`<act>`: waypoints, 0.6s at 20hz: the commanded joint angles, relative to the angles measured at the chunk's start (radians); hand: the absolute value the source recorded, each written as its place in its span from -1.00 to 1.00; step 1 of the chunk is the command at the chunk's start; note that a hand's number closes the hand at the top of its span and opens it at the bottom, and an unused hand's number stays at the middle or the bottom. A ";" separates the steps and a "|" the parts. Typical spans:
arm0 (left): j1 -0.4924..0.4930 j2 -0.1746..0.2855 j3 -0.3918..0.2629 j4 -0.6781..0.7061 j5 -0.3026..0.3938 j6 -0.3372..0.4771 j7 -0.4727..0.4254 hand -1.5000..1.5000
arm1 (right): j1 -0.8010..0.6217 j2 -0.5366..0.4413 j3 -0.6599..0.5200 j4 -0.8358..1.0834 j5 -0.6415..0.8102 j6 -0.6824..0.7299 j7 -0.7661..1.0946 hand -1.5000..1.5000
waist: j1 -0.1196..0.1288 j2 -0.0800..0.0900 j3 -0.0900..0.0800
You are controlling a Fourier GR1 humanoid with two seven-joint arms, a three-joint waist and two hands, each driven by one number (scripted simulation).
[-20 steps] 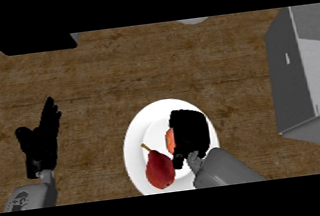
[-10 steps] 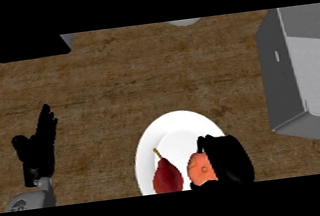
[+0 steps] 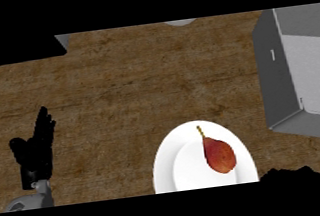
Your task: Pick the squash from the plate and place it in the cardboard box
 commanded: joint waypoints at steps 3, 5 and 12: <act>0.020 -0.052 -0.042 -0.028 -0.031 0.037 0.008 0.00 | 0.201 -0.210 -0.178 -0.303 -0.067 -0.148 -0.044 1.00 | 0.005 0.001 0.001; 0.014 -0.041 -0.018 0.008 -0.022 0.031 -0.020 0.00 | 0.213 -0.237 -0.276 -0.410 -0.161 -0.148 -0.008 1.00 | 0.002 0.003 0.000; 0.028 0.028 0.025 -0.015 0.022 -0.045 -0.022 0.00 | 0.245 -0.307 -0.534 -0.361 -0.316 -0.199 -0.034 1.00 | 0.013 0.004 0.000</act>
